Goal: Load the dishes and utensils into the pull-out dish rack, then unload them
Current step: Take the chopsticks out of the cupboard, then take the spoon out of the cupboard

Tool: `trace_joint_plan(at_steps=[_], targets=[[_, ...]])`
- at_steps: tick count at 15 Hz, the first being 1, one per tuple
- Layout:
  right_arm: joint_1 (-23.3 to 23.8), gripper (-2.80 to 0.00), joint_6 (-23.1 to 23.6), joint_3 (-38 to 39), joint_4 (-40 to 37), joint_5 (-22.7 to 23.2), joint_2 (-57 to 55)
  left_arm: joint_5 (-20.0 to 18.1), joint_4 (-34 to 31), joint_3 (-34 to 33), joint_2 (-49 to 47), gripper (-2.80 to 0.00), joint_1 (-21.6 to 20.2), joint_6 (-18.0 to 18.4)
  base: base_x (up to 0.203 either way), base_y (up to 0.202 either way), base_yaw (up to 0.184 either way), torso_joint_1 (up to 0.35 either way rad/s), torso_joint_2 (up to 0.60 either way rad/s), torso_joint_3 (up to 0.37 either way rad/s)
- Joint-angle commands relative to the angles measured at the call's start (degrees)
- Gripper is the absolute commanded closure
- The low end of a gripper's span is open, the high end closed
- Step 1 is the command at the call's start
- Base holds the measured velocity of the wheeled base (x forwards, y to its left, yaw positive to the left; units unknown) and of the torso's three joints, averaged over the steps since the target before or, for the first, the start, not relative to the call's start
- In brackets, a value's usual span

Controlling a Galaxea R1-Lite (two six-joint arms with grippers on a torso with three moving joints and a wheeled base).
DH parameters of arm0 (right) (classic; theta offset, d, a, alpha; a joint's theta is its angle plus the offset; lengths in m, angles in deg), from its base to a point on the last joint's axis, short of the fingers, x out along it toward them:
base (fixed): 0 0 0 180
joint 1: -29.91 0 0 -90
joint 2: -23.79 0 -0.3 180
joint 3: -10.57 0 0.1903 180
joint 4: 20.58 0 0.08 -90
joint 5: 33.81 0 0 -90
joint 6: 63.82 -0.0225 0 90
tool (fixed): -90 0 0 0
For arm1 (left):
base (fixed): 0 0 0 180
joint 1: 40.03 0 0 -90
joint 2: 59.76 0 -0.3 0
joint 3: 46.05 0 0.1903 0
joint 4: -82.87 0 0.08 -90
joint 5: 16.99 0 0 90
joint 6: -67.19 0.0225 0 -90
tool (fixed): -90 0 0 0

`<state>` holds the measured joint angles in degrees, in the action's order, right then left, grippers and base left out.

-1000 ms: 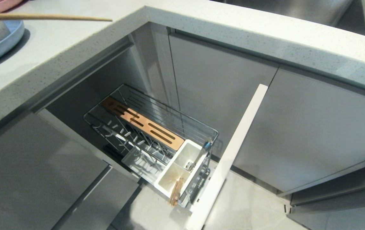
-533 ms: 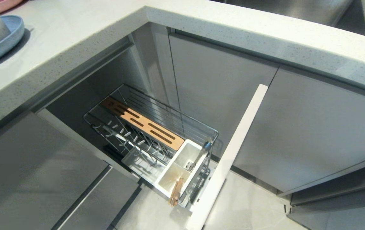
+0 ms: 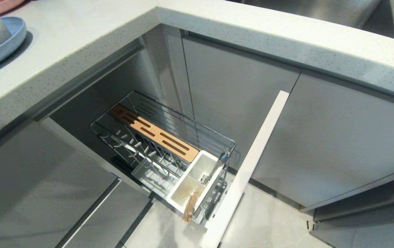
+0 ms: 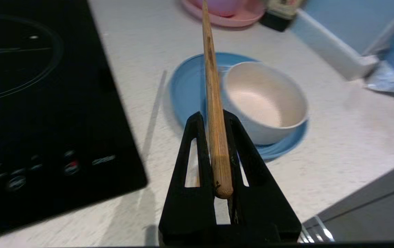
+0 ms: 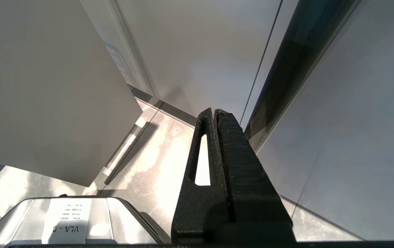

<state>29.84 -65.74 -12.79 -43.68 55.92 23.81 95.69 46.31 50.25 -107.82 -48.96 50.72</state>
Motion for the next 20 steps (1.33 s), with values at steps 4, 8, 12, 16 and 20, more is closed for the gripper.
trace_joint_plan(at_steps=[4, 8, 12, 16, 20], targets=[[-0.1, 0.00, 0.0, 0.1, 0.0, 0.0, 0.2, -0.1, -4.2, -4.3, 2.4, 0.00, -4.2, -1.7, 0.000, 0.000, 0.000, 0.000, 0.00, 0.000], [-0.1, 0.00, 0.0, 0.1, 0.0, 0.0, 0.2, -5.6, -7.9, -4.4, 1.1, 0.00, -4.2, -6.0, 0.000, 0.000, 0.000, 0.000, 0.00, 0.000], [0.0, 0.00, 0.0, 0.1, 0.1, 0.0, 0.2, -9.4, -7.2, -4.3, -0.2, 0.00, -4.0, -6.4, 0.000, 0.000, 0.000, 0.000, 0.00, 0.000], [0.0, 0.00, 0.0, 0.1, 0.0, 0.0, 0.2, -9.8, -2.7, -4.4, -2.2, 0.00, -3.8, -6.5, 0.000, 0.000, 0.000, 0.000, 0.00, 0.000], [0.0, 0.00, 0.0, 0.1, 0.0, 0.0, 0.2, -10.6, 3.3, -6.7, -3.8, 0.00, -3.8, -6.5, 0.000, 0.000, 0.000, 0.000, 0.00, 0.000]])
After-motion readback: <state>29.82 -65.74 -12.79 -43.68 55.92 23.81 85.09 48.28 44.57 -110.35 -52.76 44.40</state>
